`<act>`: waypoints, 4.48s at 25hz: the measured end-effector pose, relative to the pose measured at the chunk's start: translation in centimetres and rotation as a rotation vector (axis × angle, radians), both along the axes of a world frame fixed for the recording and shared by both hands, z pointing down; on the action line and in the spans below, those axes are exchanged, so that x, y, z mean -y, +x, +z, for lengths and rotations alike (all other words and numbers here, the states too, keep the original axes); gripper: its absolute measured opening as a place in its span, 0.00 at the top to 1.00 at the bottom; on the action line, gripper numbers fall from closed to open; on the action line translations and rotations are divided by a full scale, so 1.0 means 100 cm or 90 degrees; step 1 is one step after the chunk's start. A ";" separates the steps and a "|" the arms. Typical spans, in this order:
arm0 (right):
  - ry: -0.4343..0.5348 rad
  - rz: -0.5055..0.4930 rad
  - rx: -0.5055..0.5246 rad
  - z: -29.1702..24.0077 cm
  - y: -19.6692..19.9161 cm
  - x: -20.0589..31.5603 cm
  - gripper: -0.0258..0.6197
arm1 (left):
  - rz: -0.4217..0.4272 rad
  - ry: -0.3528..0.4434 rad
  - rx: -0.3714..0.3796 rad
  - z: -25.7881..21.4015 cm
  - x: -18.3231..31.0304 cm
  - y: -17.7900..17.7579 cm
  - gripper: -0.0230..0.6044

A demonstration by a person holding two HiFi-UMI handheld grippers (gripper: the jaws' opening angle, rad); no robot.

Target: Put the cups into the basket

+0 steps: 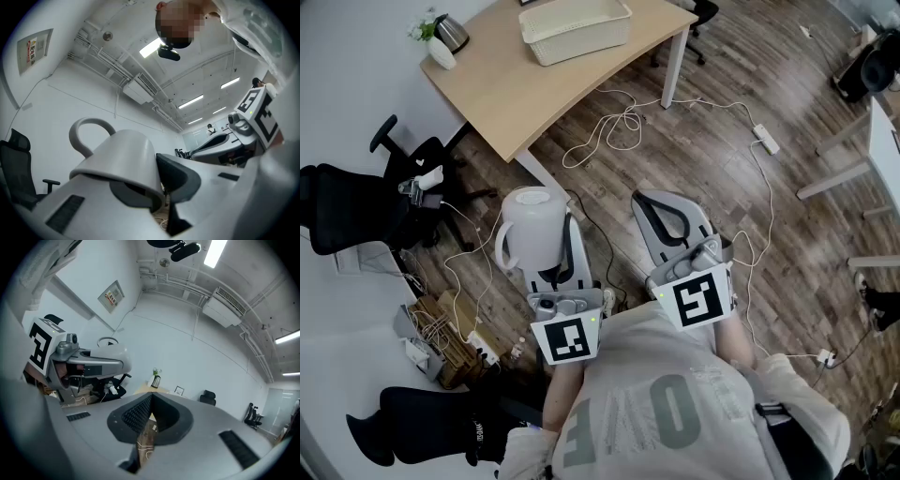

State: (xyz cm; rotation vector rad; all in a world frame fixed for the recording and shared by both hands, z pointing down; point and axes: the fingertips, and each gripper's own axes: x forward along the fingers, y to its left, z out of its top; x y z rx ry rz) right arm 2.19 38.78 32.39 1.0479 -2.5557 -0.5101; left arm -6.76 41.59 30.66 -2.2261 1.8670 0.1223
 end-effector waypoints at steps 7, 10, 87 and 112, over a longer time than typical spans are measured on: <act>-0.003 -0.005 0.007 -0.001 0.001 -0.003 0.96 | 0.000 0.005 -0.003 -0.006 -0.004 0.003 0.89; -0.004 -0.004 0.009 -0.002 0.003 -0.003 0.96 | -0.001 0.007 -0.004 -0.008 -0.005 0.003 0.89; -0.052 -0.042 -0.001 -0.006 -0.076 0.575 0.96 | -0.035 0.026 -0.029 -0.015 0.598 -0.085 0.89; -0.029 -0.140 -0.024 -0.009 -0.055 0.680 0.96 | -0.120 -0.003 -0.008 -0.023 0.714 -0.064 0.89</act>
